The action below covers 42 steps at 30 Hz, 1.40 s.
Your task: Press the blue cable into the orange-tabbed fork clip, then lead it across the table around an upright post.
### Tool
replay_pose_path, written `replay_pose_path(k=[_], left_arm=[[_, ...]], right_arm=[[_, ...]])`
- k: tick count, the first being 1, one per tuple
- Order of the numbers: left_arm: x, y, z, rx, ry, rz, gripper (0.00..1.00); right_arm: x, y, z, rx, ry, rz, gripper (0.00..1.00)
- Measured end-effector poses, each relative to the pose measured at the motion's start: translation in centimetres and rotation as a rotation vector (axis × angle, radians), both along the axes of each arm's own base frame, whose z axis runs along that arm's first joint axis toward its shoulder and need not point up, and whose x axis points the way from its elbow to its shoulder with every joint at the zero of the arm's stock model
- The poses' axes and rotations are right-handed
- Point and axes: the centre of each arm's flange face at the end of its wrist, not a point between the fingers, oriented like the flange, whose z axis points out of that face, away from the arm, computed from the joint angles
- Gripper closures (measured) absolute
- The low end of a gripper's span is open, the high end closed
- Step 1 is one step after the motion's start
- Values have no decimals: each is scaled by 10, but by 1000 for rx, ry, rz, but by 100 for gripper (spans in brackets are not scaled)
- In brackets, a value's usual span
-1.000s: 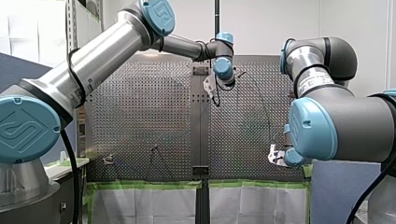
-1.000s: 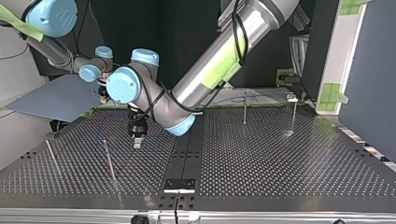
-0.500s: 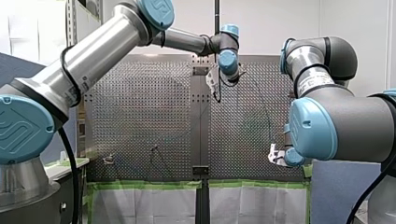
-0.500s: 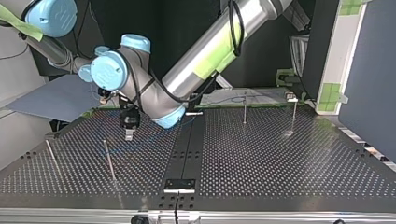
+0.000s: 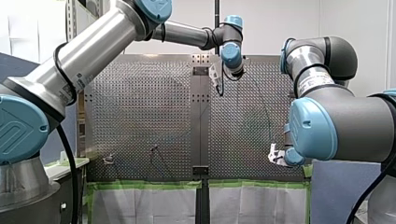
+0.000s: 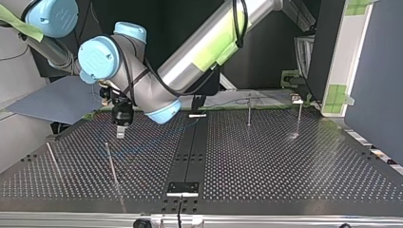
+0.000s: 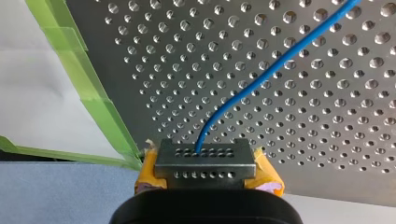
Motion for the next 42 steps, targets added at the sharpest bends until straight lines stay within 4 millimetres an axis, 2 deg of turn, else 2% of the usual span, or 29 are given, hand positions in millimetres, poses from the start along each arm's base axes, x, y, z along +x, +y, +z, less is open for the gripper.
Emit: replay_pose_path(k=[8, 42], left_arm=[[-9, -1, 17, -12, -16, -34, 2], [-21, -3, 16, 59, 6, -95, 2]], right_arm=[[-1, -1, 0, -1, -2, -3, 100], [-1, -5, 2, -24, -7, 21, 100]])
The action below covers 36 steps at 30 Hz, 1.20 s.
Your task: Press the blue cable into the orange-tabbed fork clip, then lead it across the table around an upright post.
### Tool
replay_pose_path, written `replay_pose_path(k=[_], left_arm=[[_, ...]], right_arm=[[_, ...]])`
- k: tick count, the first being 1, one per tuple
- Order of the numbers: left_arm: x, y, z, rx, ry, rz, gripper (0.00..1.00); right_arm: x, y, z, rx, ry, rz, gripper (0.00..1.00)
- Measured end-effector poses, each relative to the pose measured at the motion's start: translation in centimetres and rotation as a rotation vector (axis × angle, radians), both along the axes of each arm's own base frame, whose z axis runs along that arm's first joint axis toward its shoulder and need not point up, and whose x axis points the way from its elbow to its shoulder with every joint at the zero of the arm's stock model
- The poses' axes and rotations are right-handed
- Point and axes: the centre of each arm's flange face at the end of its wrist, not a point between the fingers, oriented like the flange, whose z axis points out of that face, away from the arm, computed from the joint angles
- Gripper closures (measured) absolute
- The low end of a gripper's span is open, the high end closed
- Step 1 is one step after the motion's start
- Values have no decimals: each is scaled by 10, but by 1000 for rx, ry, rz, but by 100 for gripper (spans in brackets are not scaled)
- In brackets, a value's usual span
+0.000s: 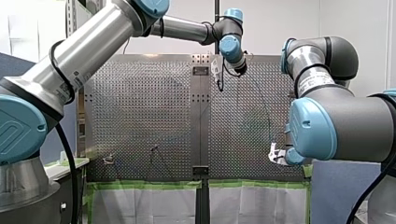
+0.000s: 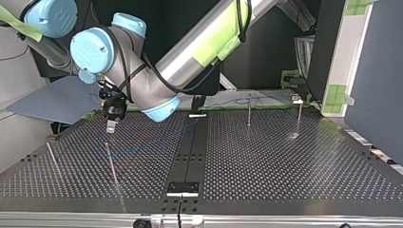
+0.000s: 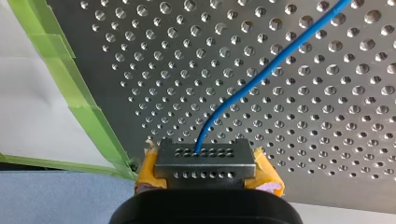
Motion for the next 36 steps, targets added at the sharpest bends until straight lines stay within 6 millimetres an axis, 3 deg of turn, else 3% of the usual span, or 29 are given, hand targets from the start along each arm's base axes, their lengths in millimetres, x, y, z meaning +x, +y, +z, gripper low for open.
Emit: replay_pose_path(k=[10, 19, 26, 36], left_arm=[[0, 16, 11, -36, -5, -6, 2], [29, 58, 38, -117, -53, 2, 2], [51, 102, 60, -148, -115, 77, 2], [39, 129, 86, -212, -185, 102, 2]], right_arm=[[0, 0, 0, 0, -2, 0, 100], [0, 0, 0, 3, 0, 1, 100], [4, 2, 0, 4, 1, 8, 100], [6, 2, 1, 4, 3, 13, 100]])
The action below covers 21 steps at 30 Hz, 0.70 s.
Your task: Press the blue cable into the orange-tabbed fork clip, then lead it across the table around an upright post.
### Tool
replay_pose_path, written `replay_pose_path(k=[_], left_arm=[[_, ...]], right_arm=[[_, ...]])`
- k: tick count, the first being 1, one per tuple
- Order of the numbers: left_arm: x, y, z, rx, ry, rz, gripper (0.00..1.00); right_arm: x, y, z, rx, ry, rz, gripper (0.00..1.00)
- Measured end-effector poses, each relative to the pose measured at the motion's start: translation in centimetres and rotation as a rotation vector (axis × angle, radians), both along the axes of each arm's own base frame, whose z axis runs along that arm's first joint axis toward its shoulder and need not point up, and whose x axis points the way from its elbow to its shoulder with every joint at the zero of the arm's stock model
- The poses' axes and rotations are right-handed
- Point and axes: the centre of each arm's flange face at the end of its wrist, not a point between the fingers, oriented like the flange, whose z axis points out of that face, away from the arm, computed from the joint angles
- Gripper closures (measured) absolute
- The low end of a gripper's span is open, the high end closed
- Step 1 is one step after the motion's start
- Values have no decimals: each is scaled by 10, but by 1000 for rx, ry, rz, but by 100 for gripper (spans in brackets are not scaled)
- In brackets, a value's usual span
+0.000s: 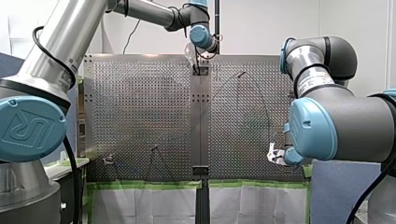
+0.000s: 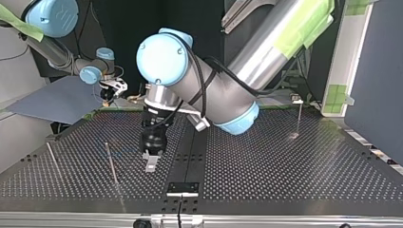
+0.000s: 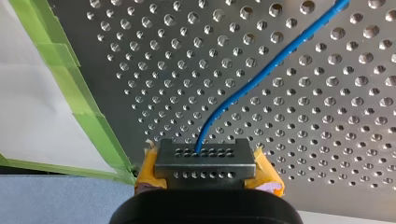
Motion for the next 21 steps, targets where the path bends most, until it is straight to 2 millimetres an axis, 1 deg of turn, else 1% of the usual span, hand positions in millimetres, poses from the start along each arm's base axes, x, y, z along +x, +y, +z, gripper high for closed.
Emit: replay_pose_path(k=[11, 21], left_arm=[[-25, 22, 26, -75, -76, -1, 2], [-48, 42, 45, -143, -140, 1, 2]], right_arm=[[1, 0, 1, 1, 5, 3, 100], [1, 0, 1, 1, 5, 3, 100]])
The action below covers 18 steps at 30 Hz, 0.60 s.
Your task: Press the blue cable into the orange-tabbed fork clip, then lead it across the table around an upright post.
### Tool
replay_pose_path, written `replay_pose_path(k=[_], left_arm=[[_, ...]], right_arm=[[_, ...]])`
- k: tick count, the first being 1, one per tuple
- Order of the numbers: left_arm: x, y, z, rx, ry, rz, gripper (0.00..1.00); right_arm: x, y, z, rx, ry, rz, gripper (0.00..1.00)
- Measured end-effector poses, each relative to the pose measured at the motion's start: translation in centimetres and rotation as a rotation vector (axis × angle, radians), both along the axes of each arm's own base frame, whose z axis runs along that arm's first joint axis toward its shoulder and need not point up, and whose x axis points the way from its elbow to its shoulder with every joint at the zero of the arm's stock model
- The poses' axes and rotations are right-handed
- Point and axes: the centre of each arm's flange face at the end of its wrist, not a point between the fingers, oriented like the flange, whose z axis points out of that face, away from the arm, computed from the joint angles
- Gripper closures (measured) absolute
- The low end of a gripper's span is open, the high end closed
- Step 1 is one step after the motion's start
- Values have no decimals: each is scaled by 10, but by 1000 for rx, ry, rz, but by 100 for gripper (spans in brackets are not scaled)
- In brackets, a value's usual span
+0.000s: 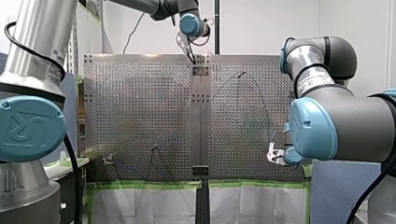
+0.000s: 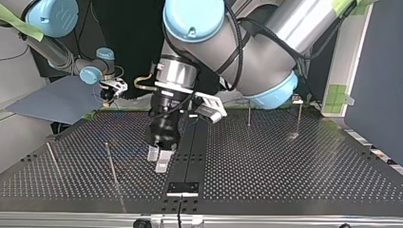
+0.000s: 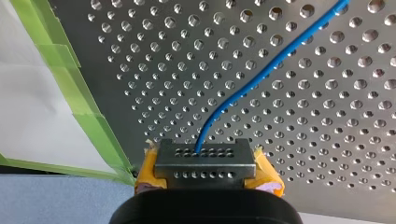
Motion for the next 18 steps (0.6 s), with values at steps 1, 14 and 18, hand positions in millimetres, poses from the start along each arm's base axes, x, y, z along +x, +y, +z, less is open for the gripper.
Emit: replay_pose_path(k=[1, 14, 18], left_arm=[[-2, 2, 2, -7, -4, 3, 2], [-35, 33, 22, -112, -85, 20, 2], [-48, 44, 29, -141, -117, 20, 2]], right_arm=[[0, 0, 0, 0, 0, 0, 100], [0, 0, 0, 0, 0, 0, 100], [0, 0, 0, 0, 0, 0, 100]])
